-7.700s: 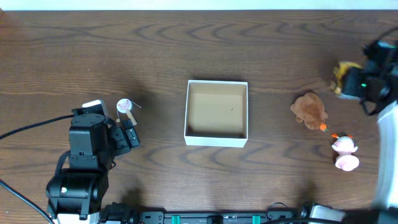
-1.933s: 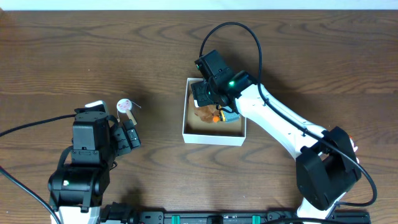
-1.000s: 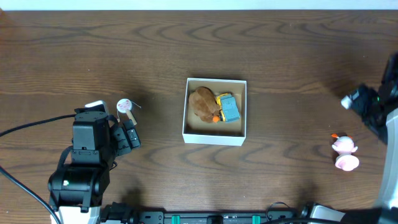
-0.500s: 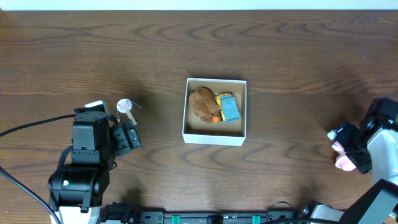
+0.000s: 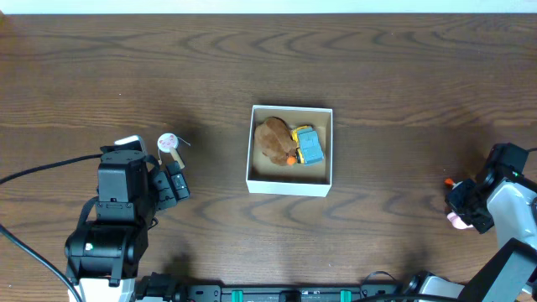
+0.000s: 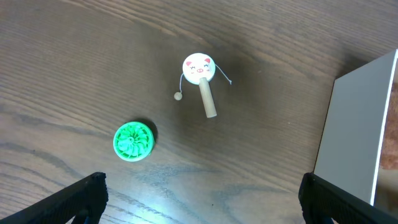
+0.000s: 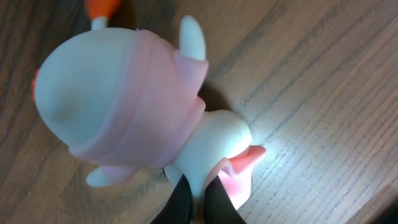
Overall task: Pack container
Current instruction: 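Move the right gripper to the pink-white toy figure and grasp it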
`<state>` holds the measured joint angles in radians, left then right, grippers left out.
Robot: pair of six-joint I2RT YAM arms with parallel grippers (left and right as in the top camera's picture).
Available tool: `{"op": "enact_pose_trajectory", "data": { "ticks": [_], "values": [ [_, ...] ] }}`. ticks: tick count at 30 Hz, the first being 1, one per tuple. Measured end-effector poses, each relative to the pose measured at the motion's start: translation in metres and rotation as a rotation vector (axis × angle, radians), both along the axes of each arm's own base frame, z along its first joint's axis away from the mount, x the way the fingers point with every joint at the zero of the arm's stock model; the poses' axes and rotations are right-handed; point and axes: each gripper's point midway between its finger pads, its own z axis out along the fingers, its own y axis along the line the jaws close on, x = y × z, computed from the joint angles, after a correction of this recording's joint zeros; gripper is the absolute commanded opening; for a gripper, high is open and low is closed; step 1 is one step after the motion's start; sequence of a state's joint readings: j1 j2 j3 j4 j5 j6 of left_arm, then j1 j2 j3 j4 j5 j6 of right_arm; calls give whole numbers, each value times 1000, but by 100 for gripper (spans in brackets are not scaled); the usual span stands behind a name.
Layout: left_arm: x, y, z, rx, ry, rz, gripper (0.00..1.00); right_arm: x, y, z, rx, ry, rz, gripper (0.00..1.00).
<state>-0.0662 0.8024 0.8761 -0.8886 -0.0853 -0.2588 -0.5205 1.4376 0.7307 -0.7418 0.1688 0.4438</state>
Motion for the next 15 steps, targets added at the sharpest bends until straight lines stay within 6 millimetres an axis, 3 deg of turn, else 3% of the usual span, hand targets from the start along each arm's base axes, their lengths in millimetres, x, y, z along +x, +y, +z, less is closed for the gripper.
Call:
{"op": "enact_pose_trajectory", "data": {
  "ticks": [5,9,13,15],
  "values": [
    [0,0,0,0,0,0,98,3,4,-1,24,-13,4,1],
    [0,0,0,0,0,0,98,20,15,8,75,-80,42,1],
    [0,0,0,0,0,0,98,71,39,51,82,-241,231,1],
    [0,0,0,0,0,0,98,105,66,91,66,-357,412,1]
  ]
}}
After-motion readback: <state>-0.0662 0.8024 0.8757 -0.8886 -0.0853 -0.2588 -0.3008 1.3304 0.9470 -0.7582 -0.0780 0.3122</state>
